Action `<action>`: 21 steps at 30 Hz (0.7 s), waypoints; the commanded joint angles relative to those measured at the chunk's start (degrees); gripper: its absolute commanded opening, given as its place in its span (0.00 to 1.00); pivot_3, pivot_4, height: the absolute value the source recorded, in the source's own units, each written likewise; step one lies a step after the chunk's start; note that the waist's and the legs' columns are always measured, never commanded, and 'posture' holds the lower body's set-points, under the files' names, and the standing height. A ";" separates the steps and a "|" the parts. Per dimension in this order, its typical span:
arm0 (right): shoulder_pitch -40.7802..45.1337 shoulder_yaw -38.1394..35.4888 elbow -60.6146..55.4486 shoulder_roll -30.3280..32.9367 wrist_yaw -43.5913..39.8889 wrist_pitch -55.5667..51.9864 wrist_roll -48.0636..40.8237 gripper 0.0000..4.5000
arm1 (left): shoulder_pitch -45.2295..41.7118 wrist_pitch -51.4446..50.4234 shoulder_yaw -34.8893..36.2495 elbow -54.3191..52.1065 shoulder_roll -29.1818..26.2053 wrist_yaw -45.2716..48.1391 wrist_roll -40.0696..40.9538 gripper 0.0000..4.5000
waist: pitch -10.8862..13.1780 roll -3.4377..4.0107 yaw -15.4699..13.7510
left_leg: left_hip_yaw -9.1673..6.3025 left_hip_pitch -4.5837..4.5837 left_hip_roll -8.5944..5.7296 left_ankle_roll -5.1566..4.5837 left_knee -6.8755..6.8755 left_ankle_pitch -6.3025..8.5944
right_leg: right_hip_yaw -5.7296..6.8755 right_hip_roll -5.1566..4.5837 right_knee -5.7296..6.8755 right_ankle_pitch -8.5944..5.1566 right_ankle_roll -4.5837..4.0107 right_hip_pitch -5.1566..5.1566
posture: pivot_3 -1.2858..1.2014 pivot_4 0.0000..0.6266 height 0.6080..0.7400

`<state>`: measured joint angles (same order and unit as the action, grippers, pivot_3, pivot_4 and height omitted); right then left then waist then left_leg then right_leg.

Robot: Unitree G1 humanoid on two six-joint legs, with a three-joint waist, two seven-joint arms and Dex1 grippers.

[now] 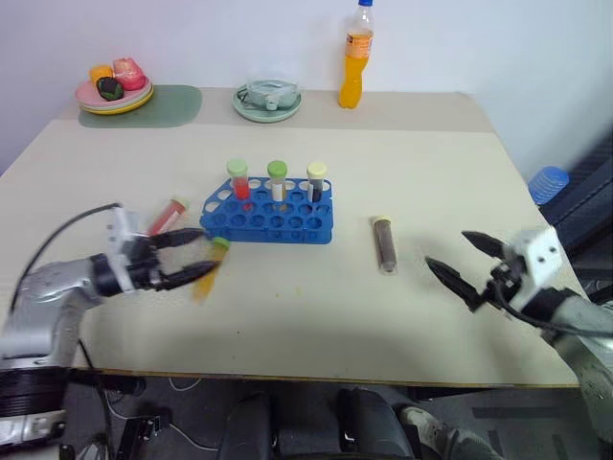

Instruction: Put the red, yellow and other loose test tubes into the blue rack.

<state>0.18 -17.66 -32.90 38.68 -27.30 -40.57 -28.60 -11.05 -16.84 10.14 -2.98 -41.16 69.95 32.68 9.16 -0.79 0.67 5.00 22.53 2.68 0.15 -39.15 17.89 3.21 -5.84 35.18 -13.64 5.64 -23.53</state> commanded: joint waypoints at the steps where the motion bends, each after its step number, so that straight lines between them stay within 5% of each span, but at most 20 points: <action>1: 7.49 2.23 -1.76 -0.55 7.43 -14.92 -2.61 0.99 | -2.87 -1.01 -2.50 -1.31 1.09 0.59 0.63 0.82 | 0.00 0.00 -0.03 | 0.00 0.00 0.00 0.00 0.00 0.00 | 0.00 0.01 0.00 0.00 0.00 -0.01 | 0.52 0.24 1.00; 5: 21.55 0.85 2.97 -5.78 13.59 -37.52 -7.02 0.99 | -5.51 4.94 -7.31 2.13 4.55 -0.53 -5.23 0.82 | 0.00 0.02 -0.03 | 0.01 0.06 -0.04 -0.01 -0.01 -0.01 | 0.00 0.01 -0.01 0.01 0.01 -0.04 | 0.52 0.24 1.00; 9: 30.29 -1.58 7.82 -10.36 15.94 -48.51 -5.92 0.99 | -6.40 6.40 -9.01 3.01 8.28 -2.72 -6.51 0.82 | -0.01 0.03 -0.11 | -0.01 0.18 -0.04 -0.02 0.00 0.00 | 0.01 0.03 -0.01 0.10 0.16 -0.11 | 0.52 0.24 1.00; 21: 39.64 1.97 23.36 -14.93 19.10 -51.93 -1.03 0.99 | -6.21 11.54 -14.21 5.38 12.72 -3.47 -11.27 0.82 | -0.03 0.07 0.21 | 0.17 0.87 -0.13 0.04 -0.09 -0.07 | 0.02 0.05 0.08 0.14 0.22 -0.80 | 0.52 0.24 1.00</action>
<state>38.01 -15.80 -10.11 23.79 -8.55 -92.16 -30.32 -16.75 -6.60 -3.90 3.65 -28.38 66.29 21.69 9.13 -0.73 0.88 5.18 23.40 2.56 0.20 -39.24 17.81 3.22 -5.79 35.28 -13.50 5.87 -24.33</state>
